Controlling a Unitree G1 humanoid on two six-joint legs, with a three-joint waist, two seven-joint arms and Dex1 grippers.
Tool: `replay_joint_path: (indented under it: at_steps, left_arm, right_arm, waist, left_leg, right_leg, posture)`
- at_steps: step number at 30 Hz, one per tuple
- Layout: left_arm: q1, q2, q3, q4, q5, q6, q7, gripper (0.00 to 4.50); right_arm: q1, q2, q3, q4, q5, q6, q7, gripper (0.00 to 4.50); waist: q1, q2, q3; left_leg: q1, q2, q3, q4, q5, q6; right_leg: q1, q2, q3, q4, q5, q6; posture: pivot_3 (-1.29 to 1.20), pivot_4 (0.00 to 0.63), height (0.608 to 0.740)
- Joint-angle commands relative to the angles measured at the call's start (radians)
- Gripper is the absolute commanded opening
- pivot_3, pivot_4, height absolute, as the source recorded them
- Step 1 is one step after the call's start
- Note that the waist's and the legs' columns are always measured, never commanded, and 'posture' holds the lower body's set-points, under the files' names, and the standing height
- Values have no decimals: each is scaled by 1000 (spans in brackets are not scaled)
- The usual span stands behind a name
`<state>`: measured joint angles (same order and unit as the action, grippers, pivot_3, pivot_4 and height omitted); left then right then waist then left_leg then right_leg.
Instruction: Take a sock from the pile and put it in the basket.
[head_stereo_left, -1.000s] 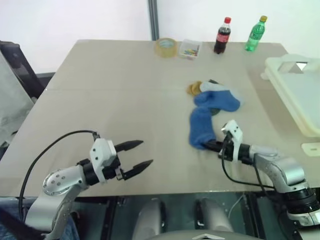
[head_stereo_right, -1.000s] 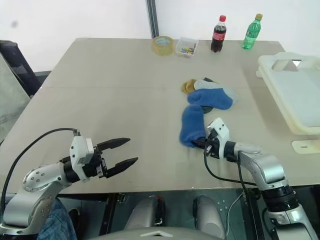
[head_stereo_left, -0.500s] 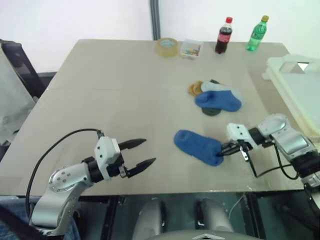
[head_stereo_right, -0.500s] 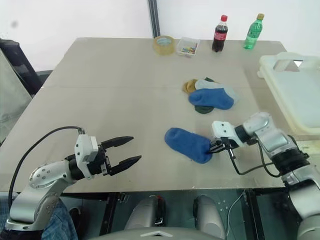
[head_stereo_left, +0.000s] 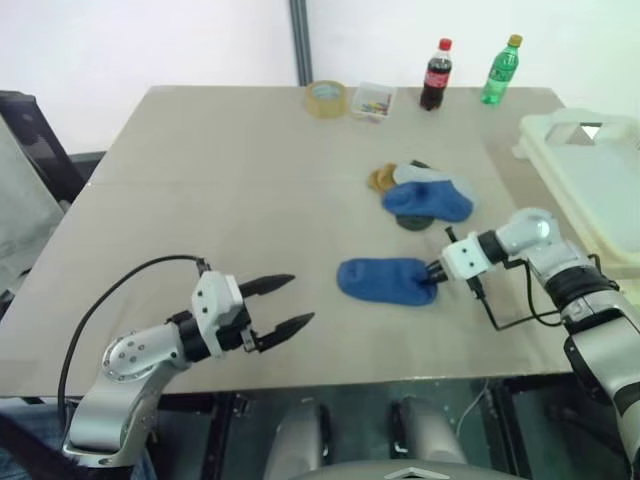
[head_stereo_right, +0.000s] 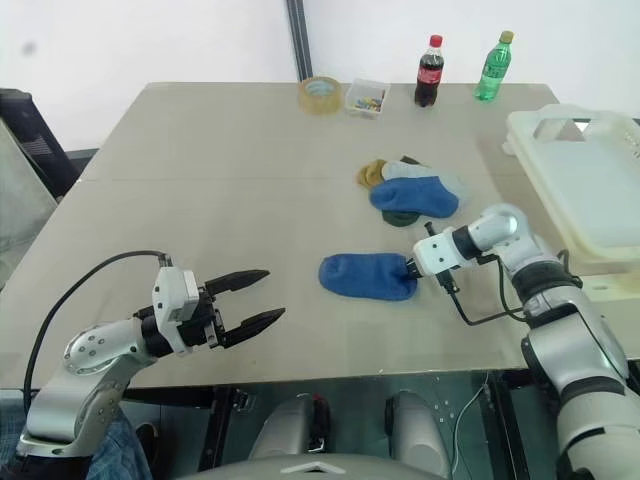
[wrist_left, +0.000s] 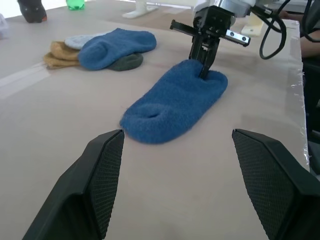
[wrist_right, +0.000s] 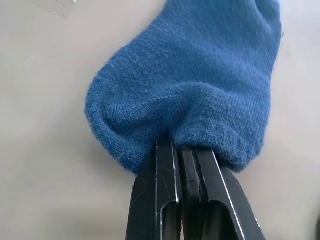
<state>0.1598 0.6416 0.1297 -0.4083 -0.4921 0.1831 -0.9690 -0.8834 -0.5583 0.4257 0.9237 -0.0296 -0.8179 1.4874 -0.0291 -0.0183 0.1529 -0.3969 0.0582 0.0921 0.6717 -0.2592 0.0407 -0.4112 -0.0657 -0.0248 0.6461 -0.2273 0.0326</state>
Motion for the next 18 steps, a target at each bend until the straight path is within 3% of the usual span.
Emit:
replay_joint_path:
  at_steps: [1,4,9,13,18]
  left_arm:
    - [-7,-4,-6,2,10,-28,-3,3700]
    - [-9,-5,-12,10,12,-37,-2,3700]
    - [-15,-8,-23,23,17,-45,-3,3700]
    - [-20,-11,-27,33,21,-50,-9,3700]
    - [-25,-15,-32,41,24,-57,-15,3700]
  right_arm:
    - [-17,19,18,33,-28,-101,33,98]
    - [-37,30,17,76,-67,-175,-15,813]
    - [-68,34,-15,142,-76,-286,-87,2824]
    - [-78,-27,-59,128,-45,-199,-84,2824]
    - [16,-83,-165,-74,135,96,-20,2824]
  waist:
    - [-3,0,0]
    - [-6,1,0]
    - [-6,1,1]
    - [-5,2,2]
    - [6,5,4]
  left_leg:
    - [0,0,0,-1,0,0]
    - [0,0,0,-3,0,0]
    - [0,0,1,-3,0,0]
    - [0,0,1,-3,0,0]
    - [-1,-1,1,-2,0,0]
  right_leg:
    - [0,0,0,0,0,0]
    - [-1,0,0,-1,0,0]
    - [-1,-1,0,-1,0,0]
    - [-1,-4,0,-1,0,0]
    - [-1,-5,0,-2,0,0]
  posture:
    - [0,150,740]
    - [0,150,740]
    - [0,150,740]
    - [0,150,740]
    - [0,150,740]
